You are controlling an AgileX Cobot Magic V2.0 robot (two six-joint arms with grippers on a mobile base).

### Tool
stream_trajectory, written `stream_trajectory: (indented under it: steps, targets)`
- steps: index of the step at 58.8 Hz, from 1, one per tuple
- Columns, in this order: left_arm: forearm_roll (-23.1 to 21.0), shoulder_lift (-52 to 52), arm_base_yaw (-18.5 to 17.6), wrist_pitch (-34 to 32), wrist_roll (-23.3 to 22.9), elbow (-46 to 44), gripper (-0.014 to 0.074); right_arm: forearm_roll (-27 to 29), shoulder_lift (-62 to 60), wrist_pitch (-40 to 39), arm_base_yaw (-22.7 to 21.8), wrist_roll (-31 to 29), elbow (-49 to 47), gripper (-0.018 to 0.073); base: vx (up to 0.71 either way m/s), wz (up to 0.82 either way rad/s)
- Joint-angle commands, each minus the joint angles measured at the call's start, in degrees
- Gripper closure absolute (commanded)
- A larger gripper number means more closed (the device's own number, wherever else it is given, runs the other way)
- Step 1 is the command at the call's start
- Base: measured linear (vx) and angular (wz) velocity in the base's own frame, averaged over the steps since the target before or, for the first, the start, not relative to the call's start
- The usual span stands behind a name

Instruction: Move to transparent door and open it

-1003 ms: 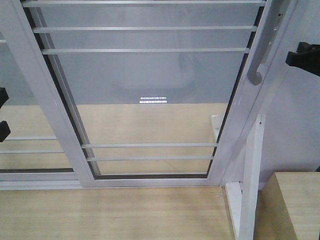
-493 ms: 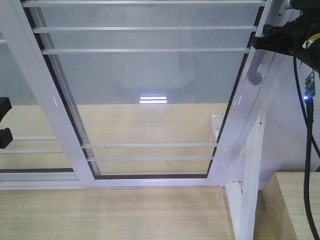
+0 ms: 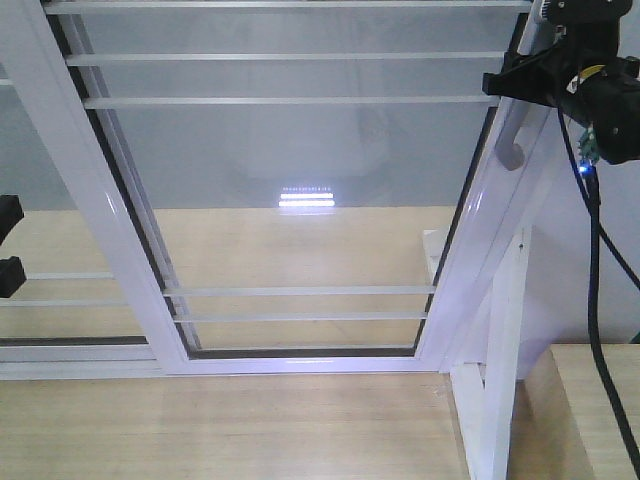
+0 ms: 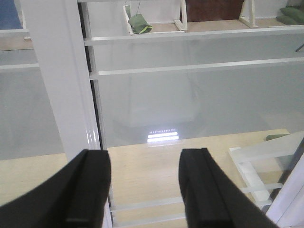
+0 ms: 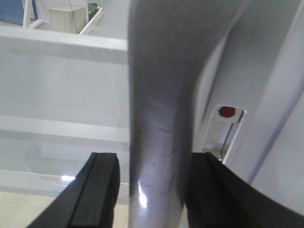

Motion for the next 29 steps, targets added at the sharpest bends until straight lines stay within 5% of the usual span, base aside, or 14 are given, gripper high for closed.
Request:
stream_trajectory:
  steps: [1,29]
  targets:
    - [-0.55,-0.12,-0.14,-4.46,-0.6,-1.8,0.0134,-0.08,-1.53,-4.98,-0.29,-0.13,-3.21,0.0199,0.0,0.0]
    - [-0.55,-0.12,-0.14,-4.51,-0.6,-1.8,0.0134,-1.13,-1.24,-4.45,2.13,2.74,-3.75,0.0219,0.0,0.0]
